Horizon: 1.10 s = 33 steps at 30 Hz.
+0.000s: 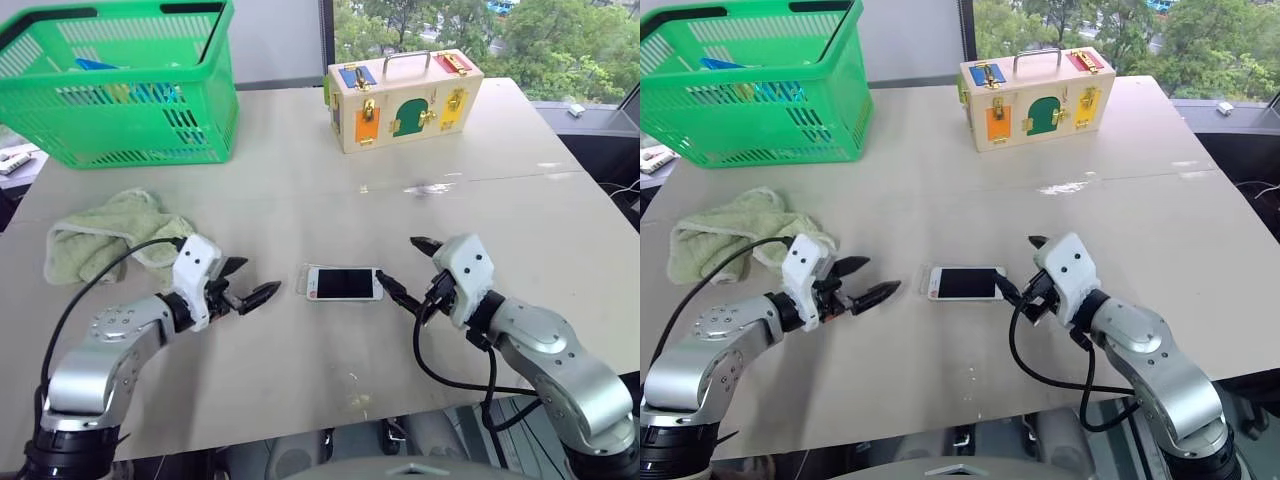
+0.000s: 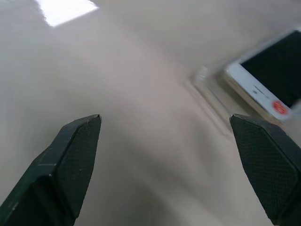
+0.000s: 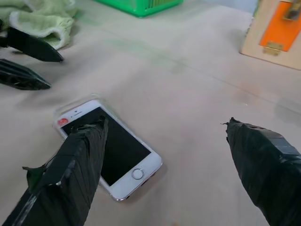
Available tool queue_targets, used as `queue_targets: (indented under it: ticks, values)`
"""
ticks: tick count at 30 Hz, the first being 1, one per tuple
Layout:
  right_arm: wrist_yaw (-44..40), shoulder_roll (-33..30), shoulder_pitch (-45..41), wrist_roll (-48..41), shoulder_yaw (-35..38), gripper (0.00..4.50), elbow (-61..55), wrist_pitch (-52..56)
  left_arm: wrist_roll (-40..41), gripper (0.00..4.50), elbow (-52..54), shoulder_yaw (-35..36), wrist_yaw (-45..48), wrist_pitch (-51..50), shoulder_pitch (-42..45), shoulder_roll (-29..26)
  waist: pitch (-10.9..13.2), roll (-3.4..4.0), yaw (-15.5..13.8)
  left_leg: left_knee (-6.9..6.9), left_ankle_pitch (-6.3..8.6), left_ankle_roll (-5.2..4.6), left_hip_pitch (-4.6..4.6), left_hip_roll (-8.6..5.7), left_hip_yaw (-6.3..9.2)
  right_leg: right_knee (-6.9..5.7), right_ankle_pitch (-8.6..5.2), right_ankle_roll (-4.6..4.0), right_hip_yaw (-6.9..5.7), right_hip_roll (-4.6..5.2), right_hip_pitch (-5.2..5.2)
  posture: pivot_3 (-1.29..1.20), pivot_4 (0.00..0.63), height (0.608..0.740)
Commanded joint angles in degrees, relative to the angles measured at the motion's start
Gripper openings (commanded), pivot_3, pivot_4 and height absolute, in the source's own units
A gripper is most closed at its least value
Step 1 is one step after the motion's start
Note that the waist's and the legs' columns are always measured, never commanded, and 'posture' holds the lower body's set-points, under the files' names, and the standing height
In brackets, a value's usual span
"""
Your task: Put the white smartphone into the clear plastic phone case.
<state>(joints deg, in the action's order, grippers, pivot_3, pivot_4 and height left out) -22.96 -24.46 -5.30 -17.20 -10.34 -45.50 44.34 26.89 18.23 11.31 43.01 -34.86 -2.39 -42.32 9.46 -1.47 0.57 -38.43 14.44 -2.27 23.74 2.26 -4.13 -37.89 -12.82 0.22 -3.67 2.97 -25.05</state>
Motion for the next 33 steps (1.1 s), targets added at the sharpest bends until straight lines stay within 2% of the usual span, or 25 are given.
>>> queue_targets:
  ticks: [1,9,13,20,25,33]
  values:
    - [-5.5,-4.3,2.4,-2.1,1.5,4.34,-1.3,-2.6,-4.5,4.50,-5.7,-2.7,4.0,7.2,1.7,-1.8,0.0,0.01,-0.4,0.00,0.00,0.00,0.01,0.00,0.01,0.00,-0.01,-0.01,-0.01,0.00,-0.01,0.00,0.150,0.740]
    - [-12.2,-12.5,4.1,-4.2,6.7,4.34,1.8,-4.7,-9.1,4.50,-18.9,-6.7,6.3,15.0,11.9,0.3,0.0,0.07,-2.0,-0.13,-0.03,-0.04,-0.05,0.00,0.14,0.01,0.01,-0.08,-0.25,0.07,0.20,0.00,0.150,0.740]
    - [-14.4,-15.7,2.0,-0.3,3.5,4.34,6.4,-7.3,-12.5,4.50,-23.9,-10.0,6.1,18.8,14.9,2.0,0.0,0.20,-2.0,-0.16,-0.05,-0.04,-0.12,0.04,0.17,-0.02,0.02,-0.10,-0.30,0.11,0.27,0.00,0.150,0.740]
    - [-13.5,-13.6,-4.4,3.9,-3.0,4.34,13.6,-6.6,-14.6,4.50,-26.2,-13.7,8.0,21.3,16.6,5.2,-0.2,0.42,-3.4,-0.25,-0.09,-0.10,-0.05,-0.04,0.20,-0.04,0.04,-0.11,-0.42,0.12,0.37,0.00,0.150,0.740]
    - [-13.4,-12.6,-6.4,4.8,-3.9,4.34,14.5,-5.7,-15.4,4.50,-27.5,-15.4,11.1,23.5,17.2,6.0,-0.2,0.42,-3.6,-0.31,-0.11,-0.18,0.02,-0.12,0.09,0.06,0.05,-0.06,-0.41,0.17,0.43,0.00,0.150,0.740]
    - [-13.5,-11.6,-7.4,4.9,-4.1,4.34,13.9,-4.1,-11.8,4.50,-21.1,-15.0,15.8,20.3,17.3,6.1,-0.2,0.41,-3.0,-0.30,-0.09,-0.22,0.08,-0.09,0.08,0.13,0.05,-0.04,-0.42,0.15,0.41,0.00,0.150,0.740]
